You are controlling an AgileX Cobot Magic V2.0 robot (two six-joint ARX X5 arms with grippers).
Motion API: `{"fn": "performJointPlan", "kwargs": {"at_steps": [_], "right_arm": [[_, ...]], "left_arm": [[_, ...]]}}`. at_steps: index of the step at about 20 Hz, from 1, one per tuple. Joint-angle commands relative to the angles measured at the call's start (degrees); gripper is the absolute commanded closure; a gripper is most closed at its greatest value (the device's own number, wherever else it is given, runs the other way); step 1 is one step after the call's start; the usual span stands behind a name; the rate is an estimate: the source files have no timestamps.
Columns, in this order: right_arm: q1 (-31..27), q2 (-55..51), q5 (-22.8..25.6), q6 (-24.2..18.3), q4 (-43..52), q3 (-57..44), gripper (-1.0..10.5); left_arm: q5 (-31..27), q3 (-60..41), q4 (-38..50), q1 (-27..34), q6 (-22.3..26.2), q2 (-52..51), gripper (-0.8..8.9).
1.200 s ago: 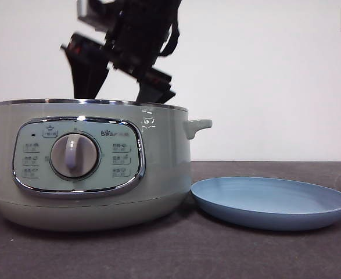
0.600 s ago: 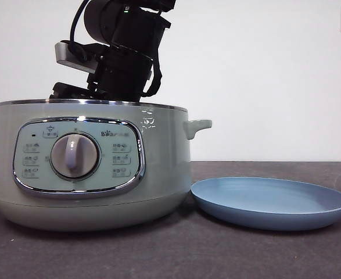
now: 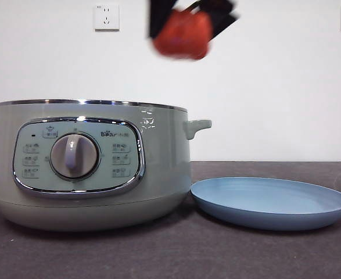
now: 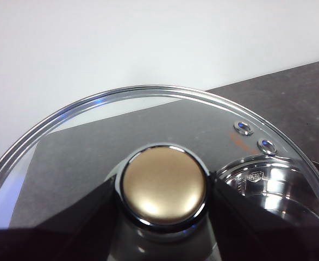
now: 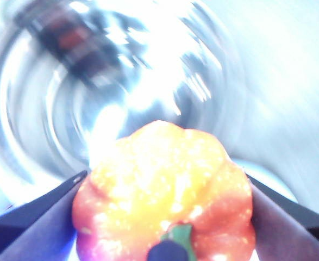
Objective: Take the pumpkin out from the steamer,put the pumpkin in the blue plate,close the lid
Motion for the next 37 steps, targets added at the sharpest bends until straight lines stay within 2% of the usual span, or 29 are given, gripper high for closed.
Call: {"fn": "performJointPlan", "kwargs": {"at_steps": [1,5,8,10,13,16,19,21,23,29,34,35,37], "right_arm": [[-3.7,-2.9,0.2,4.1,-4.6,0.0,9.6],[-8.4,-7.7,1.3,4.5,-8.4,-2.4,9.6],[-9.9,-13.3,7.4,7.2,-6.1,-10.8,9.6],[-10.5,-17.6,7.6,8.2,-2.1,-18.3,9.6],[-10.8,-24.3,7.6,11.0,6.5,-30.6,9.6],[-10.8,-26.8,7.5,12.0,16.8,-40.9,9.6],[-10.8,-25.2,7.4,12.1,26.9,-47.8,9.6],[-10.8,-21.9,7.3,12.0,31.3,-49.4,9.6],[-10.8,-18.2,7.2,11.9,34.3,-49.4,9.6],[-10.8,-8.5,7.2,12.0,39.2,-49.4,9.5],[-10.8,-2.5,7.2,11.9,39.5,-49.4,9.4],[-10.8,-2.1,7.2,11.9,39.3,-49.4,9.1],[-10.8,-1.9,7.2,12.0,38.9,-49.4,6.7]], "left_arm": [[-0.3,0.8,3.1,0.0,0.2,0.4,8.22],[-0.2,0.8,3.1,0.0,0.2,1.3,8.22],[1.4,0.8,3.3,0.0,0.2,2.4,8.22],[1.9,0.8,3.6,0.0,0.2,3.1,8.22],[5.7,0.8,4.8,0.0,0.2,4.4,8.22],[7.4,0.8,5.8,0.0,0.0,5.7,8.22],[8.8,0.8,6.1,0.0,0.0,7.0,8.22],[11.5,0.8,6.3,0.0,0.0,7.8,8.22],[11.8,0.8,6.4,0.0,0.0,8.4,8.22],[13.4,0.8,6.5,0.0,-0.4,9.1,8.22],[13.4,0.8,6.5,0.0,-0.4,9.1,8.22],[13.4,0.8,6.5,0.0,-0.4,9.1,8.22],[13.4,0.8,6.5,0.0,-0.4,9.1,8.22]]}}
